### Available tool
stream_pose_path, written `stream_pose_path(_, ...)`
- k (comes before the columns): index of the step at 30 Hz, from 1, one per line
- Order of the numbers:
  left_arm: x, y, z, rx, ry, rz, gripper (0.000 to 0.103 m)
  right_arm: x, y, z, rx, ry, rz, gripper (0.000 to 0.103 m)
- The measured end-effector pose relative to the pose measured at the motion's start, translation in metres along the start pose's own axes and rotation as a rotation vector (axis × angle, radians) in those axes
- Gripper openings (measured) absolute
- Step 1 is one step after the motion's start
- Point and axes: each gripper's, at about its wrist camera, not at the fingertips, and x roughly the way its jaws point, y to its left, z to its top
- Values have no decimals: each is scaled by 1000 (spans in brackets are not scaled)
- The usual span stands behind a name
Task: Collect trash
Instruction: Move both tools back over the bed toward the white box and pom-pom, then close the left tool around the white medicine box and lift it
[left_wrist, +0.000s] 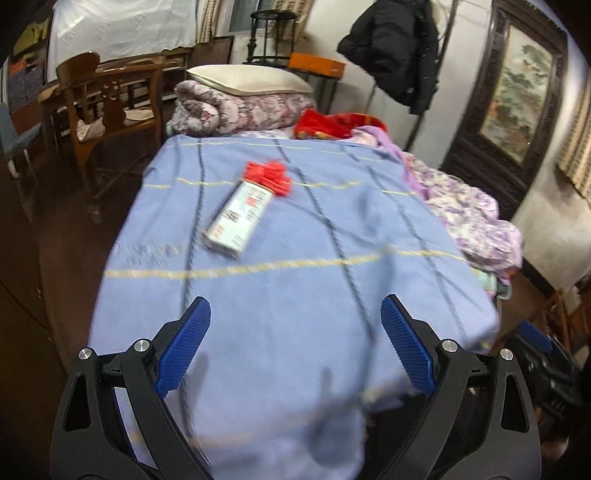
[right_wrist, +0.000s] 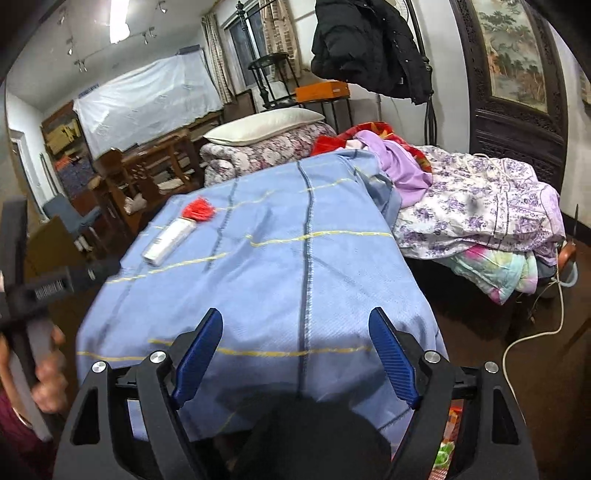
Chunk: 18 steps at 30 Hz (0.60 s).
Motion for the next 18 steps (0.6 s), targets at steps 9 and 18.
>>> stream_pose_path(9,77,26,60,33,17,112,90,33,5,-1,-43,-52,-77,80)
stream_pose_path(18,120,36,60,73,58,166,90,50,24,-6,-142,-38,-108,81)
